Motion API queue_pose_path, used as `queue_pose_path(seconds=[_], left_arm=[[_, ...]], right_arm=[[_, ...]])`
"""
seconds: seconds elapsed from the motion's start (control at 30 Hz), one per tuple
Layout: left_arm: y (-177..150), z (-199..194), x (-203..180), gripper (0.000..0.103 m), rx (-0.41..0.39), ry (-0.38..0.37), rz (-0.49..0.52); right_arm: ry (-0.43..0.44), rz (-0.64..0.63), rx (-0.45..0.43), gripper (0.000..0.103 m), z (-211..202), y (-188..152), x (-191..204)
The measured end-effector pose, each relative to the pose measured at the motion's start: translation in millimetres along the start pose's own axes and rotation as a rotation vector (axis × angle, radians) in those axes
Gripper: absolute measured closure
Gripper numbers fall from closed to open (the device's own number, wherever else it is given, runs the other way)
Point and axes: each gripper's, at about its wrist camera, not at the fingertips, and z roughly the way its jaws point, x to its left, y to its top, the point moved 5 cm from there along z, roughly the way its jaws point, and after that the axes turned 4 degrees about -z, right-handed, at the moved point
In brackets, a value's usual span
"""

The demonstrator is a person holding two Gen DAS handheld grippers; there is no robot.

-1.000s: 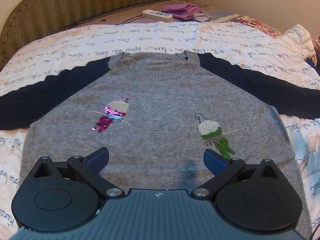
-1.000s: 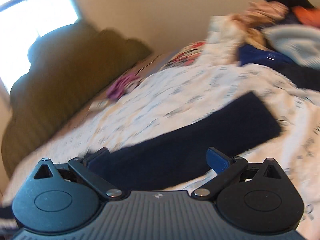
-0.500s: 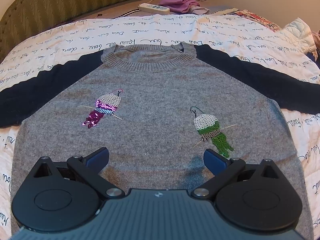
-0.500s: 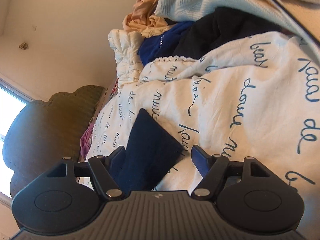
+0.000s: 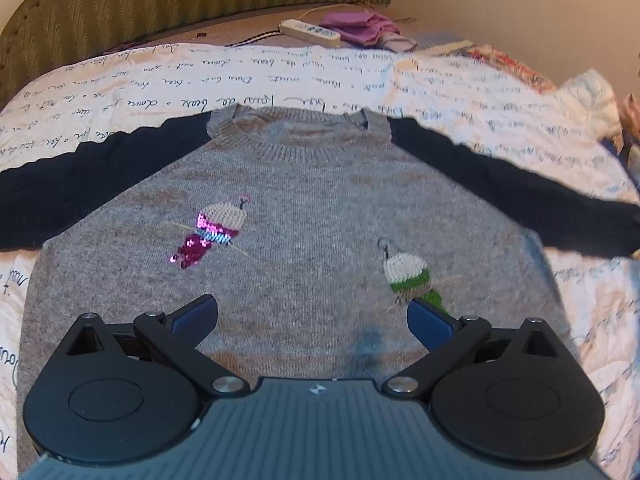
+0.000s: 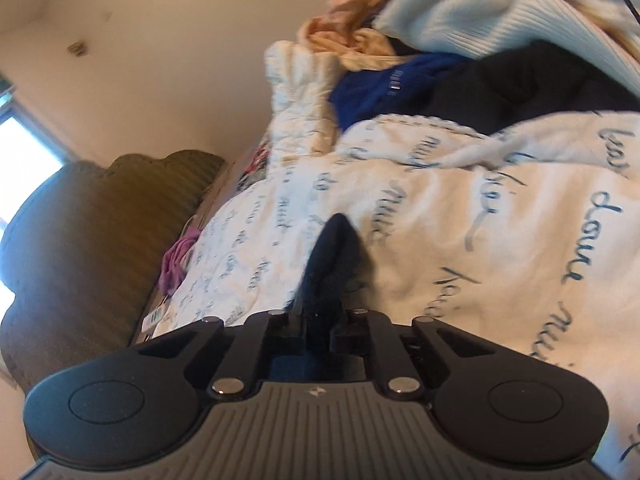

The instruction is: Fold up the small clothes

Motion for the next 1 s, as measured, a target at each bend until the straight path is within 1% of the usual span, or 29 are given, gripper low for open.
queue_pose_path(seconds=[0.07,0.13,0.17,0.23,0.27,0.3,0.37,0.4,0.47,0.53,0.57,0.6,0.63,0.67,0.73,0.8,0.83,0.87,0.9,0.93,0.97,1.0], left_arm=[[11,-1,5,0.001,-0.028,-0.081,-0.057],[27,1,9,0.001,-0.05,-0.191,-0.143],[35,4,9,0.001,-0.05,-0.257,-0.191],[52,12,3,0.0,-0.023,-0.444,-0.287],[58,19,-2,0.0,0.012,-0.53,-0.325],[62,27,-7,0.0,0.049,-0.585,-0.359],[65,41,-17,0.0,0.098,-0.661,-0.407],[65,48,-23,0.0,0.108,-0.678,-0.413],[64,64,-31,0.001,0.129,-0.674,-0.438],[61,82,-41,0.001,0.179,-0.724,-0.485],[58,90,-46,0.001,0.208,-0.741,-0.513],[56,97,-50,0.001,0.231,-0.74,-0.531],[53,106,-54,0.002,0.262,-0.737,-0.547],[51,112,-60,0.003,0.285,-0.744,-0.553],[50,115,-70,0.005,0.277,-0.757,-0.538],[51,120,-78,0.011,0.275,-0.733,-0.505],[50,123,-81,0.018,0.28,-0.723,-0.491],[48,125,-81,0.031,0.286,-0.708,-0.479],[47,128,-82,0.04,0.294,-0.682,-0.467],[45,131,-84,0.06,0.306,-0.644,-0.453],[43,135,-85,0.077,0.317,-0.607,-0.438],[40,136,-83,0.085,0.324,-0.577,-0.423]], right_arm=[[0.043,-0.048,0.006,0.094,-3,-6,24],[0.085,-0.13,0.014,0.095,-6,-18,53],[0.111,-0.176,0.026,0.095,-6,-28,70],[0.176,-0.278,0.074,0.094,-6,-54,105],[0.213,-0.326,0.106,0.094,-6,-69,122],[0.245,-0.375,0.137,0.094,-5,-85,139],[0.301,-0.454,0.186,0.094,-3,-115,166],[0.332,-0.476,0.215,0.094,-1,-129,177],[0.369,-0.499,0.262,0.094,3,-153,190],[0.383,-0.516,0.293,0.094,7,-170,198],[0.384,-0.516,0.314,0.091,8,-178,199],[0.391,-0.507,0.337,0.091,9,-184,199],[0.396,-0.498,0.356,0.086,9,-188,198],[0.404,-0.498,0.371,0.076,6,-191,197],[0.409,-0.495,0.372,0.072,-3,-190,192],[0.421,-0.45,0.382,0.072,-15,-186,181],[0.43,-0.423,0.382,0.072,-22,-185,175],[0.435,-0.405,0.376,0.072,-31,-185,170],[0.435,-0.395,0.37,0.072,-36,-185,165],[0.432,-0.389,0.367,0.072,-42,-186,161],[0.431,-0.381,0.364,0.072,-47,-187,157],[0.428,-0.37,0.361,0.072,-49,-189,154]])
